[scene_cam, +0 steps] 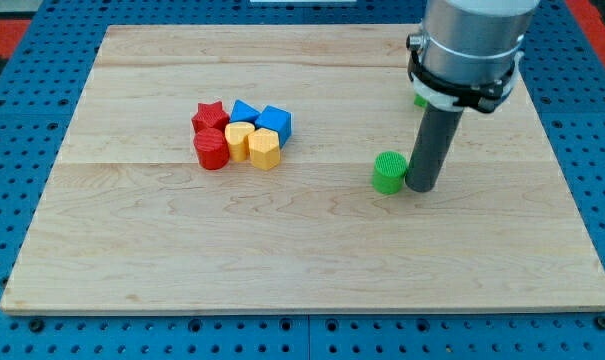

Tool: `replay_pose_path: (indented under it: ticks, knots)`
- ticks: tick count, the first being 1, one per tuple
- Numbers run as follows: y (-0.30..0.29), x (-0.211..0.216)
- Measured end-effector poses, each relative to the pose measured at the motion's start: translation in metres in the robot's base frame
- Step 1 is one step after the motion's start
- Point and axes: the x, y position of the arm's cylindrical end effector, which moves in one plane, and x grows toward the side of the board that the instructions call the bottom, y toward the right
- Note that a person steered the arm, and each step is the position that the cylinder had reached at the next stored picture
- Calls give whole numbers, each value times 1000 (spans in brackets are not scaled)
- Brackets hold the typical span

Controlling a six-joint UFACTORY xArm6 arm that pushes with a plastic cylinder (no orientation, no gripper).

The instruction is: Push the green circle to the bottom of the yellow heart

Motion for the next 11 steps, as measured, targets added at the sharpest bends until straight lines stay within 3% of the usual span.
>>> replay_pose_path:
  ticks: [1, 2, 3, 4, 5, 7, 11]
  knots:
    - [-51, 6]
    - [-68, -3]
    - [-46, -46]
    - [-70, -43]
    - [-76, -8]
    - [-156, 3]
    - [-176, 8]
